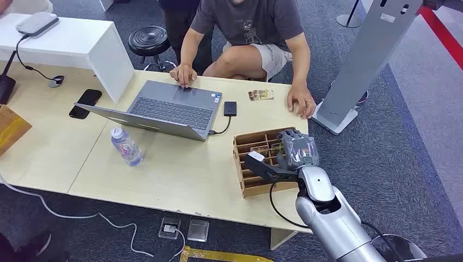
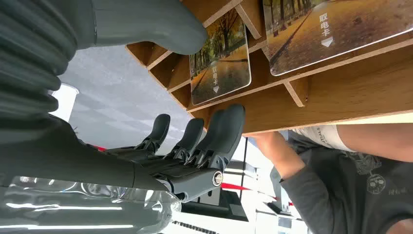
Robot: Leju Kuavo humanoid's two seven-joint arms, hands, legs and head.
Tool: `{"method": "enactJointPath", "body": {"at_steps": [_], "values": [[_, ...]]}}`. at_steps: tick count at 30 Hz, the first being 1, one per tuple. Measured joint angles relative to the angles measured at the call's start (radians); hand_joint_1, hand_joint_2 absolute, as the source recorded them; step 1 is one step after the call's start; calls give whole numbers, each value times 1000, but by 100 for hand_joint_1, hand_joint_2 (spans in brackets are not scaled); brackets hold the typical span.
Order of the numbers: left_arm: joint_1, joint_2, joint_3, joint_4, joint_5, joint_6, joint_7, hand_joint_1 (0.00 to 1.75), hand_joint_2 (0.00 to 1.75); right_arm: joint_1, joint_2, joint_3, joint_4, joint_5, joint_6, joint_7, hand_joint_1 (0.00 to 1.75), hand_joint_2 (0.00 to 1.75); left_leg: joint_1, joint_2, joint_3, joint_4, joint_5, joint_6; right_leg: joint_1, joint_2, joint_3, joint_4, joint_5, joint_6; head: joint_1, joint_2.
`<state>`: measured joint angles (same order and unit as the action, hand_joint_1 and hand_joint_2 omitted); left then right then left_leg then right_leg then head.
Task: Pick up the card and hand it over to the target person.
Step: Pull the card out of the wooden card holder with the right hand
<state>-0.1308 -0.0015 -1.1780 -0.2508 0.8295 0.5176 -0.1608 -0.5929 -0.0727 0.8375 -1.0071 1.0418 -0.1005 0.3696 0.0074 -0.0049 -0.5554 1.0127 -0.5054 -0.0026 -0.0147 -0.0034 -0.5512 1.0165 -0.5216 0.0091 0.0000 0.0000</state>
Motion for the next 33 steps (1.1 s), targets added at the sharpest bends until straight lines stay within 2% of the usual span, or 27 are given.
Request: {"method": "enactJointPath", "body": {"at_steps": [3, 7, 24, 29, 33], "values": [[0, 0, 0, 0, 1, 1, 0, 0, 0, 0, 3, -1, 3, 2, -3, -1, 82, 175, 0, 0, 0, 0, 0, 0, 0, 0, 0, 0, 0, 0, 0, 0], [0, 0, 0, -2, 2, 2, 4, 0, 0, -1, 7, -3, 7, 7, -5, 1, 101, 175, 0, 0, 0, 0, 0, 0, 0, 0, 0, 0, 0, 0, 0, 0], [-1, 1, -7, -3, -1, 2, 8, 0, 0, 17, 0, -6, -6, 12, 20, 11, 103, 175, 0, -1, 0, 0, 0, 0, 0, -1, 0, 0, 0, 0, 0, 0], [-1, 1, -8, -3, 0, 3, 8, 0, 0, 19, -2, -8, -12, 15, 26, 16, 129, 175, 0, -1, 0, 0, 0, 0, 0, -1, 0, -1, 0, 0, 0, 0], [-1, 1, -8, -4, -1, 2, 8, 0, 0, 17, -3, -8, -13, 15, 27, 16, 139, 175, 0, -1, 0, 0, 0, 0, 0, -1, 0, 0, 0, 0, 0, 0]]}}
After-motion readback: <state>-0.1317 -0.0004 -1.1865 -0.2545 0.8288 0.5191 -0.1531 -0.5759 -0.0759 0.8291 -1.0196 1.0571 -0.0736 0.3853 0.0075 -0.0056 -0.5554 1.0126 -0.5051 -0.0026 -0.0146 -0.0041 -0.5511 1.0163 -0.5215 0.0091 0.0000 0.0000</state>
